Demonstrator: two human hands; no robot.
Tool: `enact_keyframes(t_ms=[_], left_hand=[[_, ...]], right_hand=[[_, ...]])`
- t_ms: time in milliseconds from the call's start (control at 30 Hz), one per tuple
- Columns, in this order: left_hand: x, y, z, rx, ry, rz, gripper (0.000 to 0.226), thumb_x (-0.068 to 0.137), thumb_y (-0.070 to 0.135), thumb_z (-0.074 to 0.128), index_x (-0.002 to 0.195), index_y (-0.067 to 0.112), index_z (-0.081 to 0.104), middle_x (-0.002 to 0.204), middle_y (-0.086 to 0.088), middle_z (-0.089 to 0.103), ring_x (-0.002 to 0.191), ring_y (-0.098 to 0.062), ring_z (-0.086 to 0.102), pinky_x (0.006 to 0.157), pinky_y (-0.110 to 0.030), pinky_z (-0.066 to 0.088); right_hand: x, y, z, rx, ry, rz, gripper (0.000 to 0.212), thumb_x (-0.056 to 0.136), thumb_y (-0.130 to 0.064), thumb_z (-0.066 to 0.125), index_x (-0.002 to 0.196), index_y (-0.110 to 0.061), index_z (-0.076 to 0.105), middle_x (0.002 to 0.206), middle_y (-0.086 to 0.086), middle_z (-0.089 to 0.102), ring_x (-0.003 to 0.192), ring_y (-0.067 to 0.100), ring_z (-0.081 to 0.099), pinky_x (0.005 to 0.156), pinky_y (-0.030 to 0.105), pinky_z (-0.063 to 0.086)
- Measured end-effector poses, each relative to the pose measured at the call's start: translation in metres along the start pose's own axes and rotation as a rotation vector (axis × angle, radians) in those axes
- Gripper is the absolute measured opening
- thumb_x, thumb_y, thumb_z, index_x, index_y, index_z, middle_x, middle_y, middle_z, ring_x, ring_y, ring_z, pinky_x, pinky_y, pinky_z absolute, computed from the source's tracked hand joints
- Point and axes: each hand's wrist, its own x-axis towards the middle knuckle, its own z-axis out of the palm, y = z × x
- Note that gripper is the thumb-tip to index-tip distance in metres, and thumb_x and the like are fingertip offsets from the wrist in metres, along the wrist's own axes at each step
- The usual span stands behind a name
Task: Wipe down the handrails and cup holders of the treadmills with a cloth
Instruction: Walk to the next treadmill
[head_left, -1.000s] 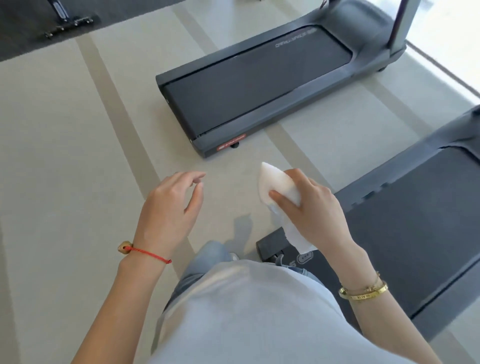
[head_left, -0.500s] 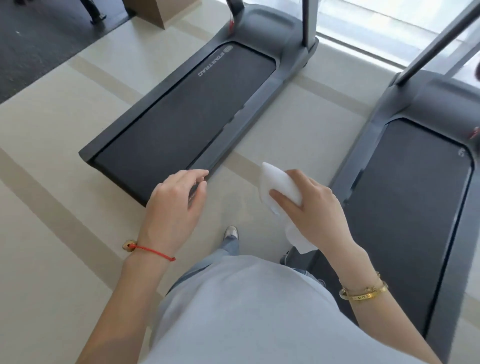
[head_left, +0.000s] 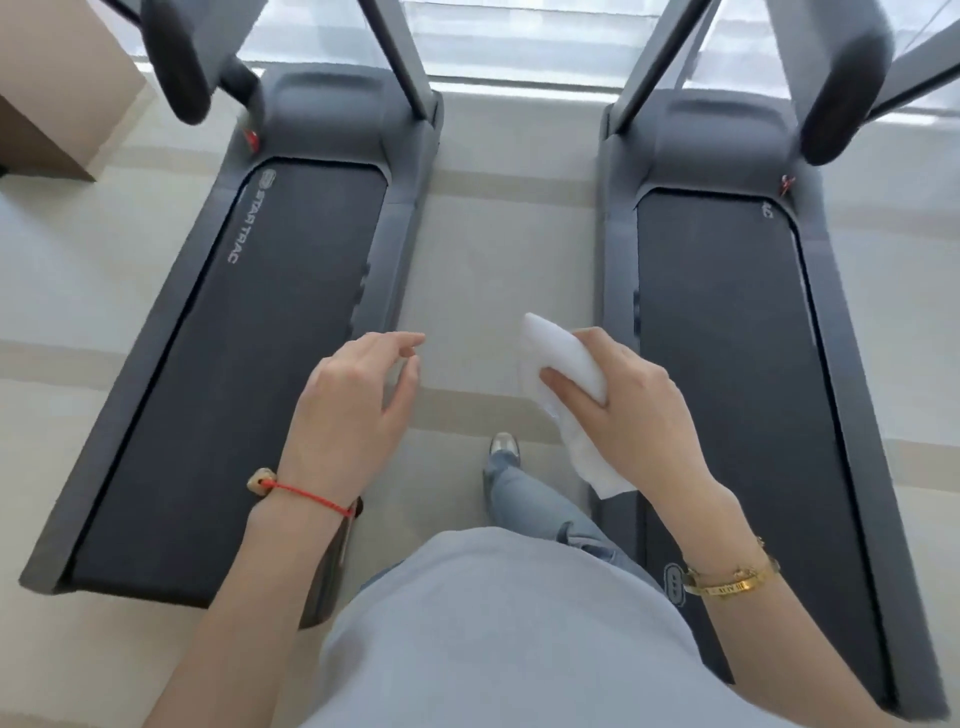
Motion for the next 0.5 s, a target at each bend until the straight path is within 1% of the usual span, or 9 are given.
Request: enact_keyframes(t_ms=[67, 133, 300, 433, 500], left_hand=[[0.037, -0.001, 0.004, -0.008, -0.023, 0.045, 0.030, 0.100, 0.021, 0.049, 0.124, 0.012, 0.064, 0.115, -0.001, 0.068, 0.106, -0.018, 0.063, 0.095, -0.044, 0.050], [0.076, 0.000, 0.011, -0.013, -0.038, 0.086, 0.030, 0.100, 0.021, 0.049, 0.124, 0.011, 0.064, 0.115, -0.001, 0.068, 0.105, -0.019, 0.063, 0.095, -0.045, 0.050], [0.183, 0.016, 0.030, -0.035, -0.056, 0.188, 0.027, 0.099, 0.020, 0.052, 0.122, 0.013, 0.065, 0.114, 0.000, 0.069, 0.105, -0.019, 0.064, 0.095, -0.044, 0.050], [0.270, 0.048, 0.044, -0.062, -0.071, 0.282, 0.026, 0.099, 0.020, 0.053, 0.120, 0.015, 0.066, 0.111, 0.002, 0.069, 0.101, -0.020, 0.064, 0.093, -0.041, 0.051], [0.310, 0.067, 0.052, -0.067, -0.081, 0.342, 0.025, 0.099, 0.019, 0.053, 0.119, 0.015, 0.066, 0.111, 0.003, 0.069, 0.101, -0.020, 0.064, 0.093, -0.038, 0.050]], right_hand=[[0.025, 0.004, 0.000, 0.011, 0.024, 0.043, 0.031, 0.093, -0.053, 0.049, 0.112, -0.029, 0.051, 0.092, -0.009, 0.061, 0.072, 0.016, 0.057, 0.062, 0.035, 0.050], [0.052, 0.010, 0.000, 0.012, 0.048, 0.071, 0.032, 0.093, -0.053, 0.050, 0.114, -0.029, 0.051, 0.093, -0.009, 0.062, 0.074, 0.016, 0.058, 0.064, 0.038, 0.053], [0.130, 0.027, -0.016, 0.021, 0.138, 0.119, 0.036, 0.092, -0.055, 0.048, 0.115, -0.028, 0.054, 0.092, -0.009, 0.062, 0.073, 0.014, 0.055, 0.062, 0.030, 0.047], [0.192, 0.043, -0.044, 0.010, 0.195, 0.148, 0.035, 0.091, -0.056, 0.047, 0.116, -0.032, 0.052, 0.092, -0.011, 0.061, 0.076, 0.012, 0.054, 0.063, 0.029, 0.045], [0.220, 0.052, -0.058, 0.006, 0.217, 0.163, 0.035, 0.091, -0.057, 0.046, 0.117, -0.034, 0.052, 0.092, -0.011, 0.061, 0.077, 0.011, 0.054, 0.064, 0.029, 0.045]])
